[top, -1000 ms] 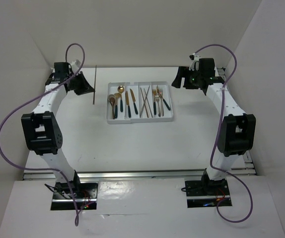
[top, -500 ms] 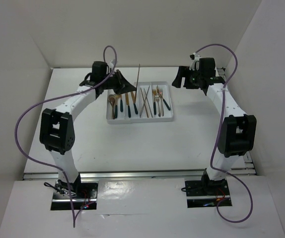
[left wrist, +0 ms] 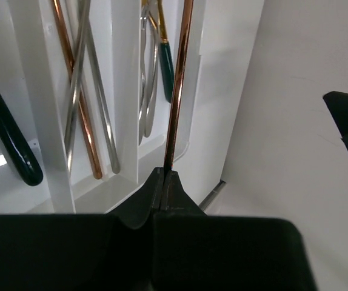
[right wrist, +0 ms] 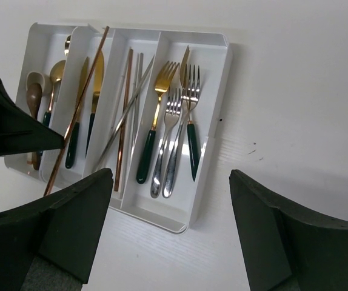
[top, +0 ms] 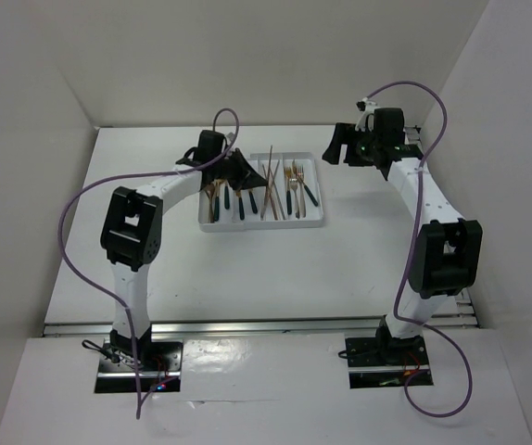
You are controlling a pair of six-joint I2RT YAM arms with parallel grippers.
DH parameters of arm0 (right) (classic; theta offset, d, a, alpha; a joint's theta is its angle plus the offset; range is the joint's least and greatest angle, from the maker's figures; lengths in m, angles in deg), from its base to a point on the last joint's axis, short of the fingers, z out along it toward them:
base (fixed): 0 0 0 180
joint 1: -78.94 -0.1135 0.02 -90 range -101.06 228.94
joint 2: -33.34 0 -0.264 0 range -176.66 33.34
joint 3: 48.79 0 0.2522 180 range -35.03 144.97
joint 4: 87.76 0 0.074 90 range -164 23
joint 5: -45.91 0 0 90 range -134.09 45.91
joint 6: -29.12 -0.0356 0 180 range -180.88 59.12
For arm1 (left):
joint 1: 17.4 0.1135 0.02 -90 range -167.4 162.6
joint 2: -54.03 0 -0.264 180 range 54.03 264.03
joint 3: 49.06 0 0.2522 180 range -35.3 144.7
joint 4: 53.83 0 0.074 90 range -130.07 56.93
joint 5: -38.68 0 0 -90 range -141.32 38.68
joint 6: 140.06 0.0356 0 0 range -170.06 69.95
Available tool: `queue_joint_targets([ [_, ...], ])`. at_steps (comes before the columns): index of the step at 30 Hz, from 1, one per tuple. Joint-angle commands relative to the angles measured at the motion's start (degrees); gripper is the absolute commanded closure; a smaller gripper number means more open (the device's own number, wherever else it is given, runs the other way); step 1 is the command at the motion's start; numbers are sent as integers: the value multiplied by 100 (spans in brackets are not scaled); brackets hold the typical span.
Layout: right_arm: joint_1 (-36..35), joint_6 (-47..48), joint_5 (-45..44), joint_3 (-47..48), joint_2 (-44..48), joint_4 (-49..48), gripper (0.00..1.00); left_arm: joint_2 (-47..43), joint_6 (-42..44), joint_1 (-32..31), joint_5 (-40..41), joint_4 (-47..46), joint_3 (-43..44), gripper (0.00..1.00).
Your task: Sort the eating utensils into containers
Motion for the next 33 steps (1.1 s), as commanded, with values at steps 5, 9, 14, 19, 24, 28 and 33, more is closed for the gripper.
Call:
queue_joint_targets([
  [5,43,-30,-45,0,237,-82,15,376,-58,-99,78,-65,269,100],
  [9,43,-30,-98,0,237,-82,15,578,-57,-151,130,-64,330,100],
  [14,43,-30,-98,53,124,-82,15,789,-4,-151,183,-64,435,100],
  [19,148,-30,-98,105,70,-29,15,895,-4,-151,130,-274,436,86],
  [24,148,-30,-98,105,70,-29,15,817,381,-151,78,-249,620,60],
  [28,148,93,-159,-9,70,-91,13,580,1057,-151,367,164,1085,54],
  [33,271,304,-282,-175,132,-161,13,140,1857,-151,683,682,1481,48],
])
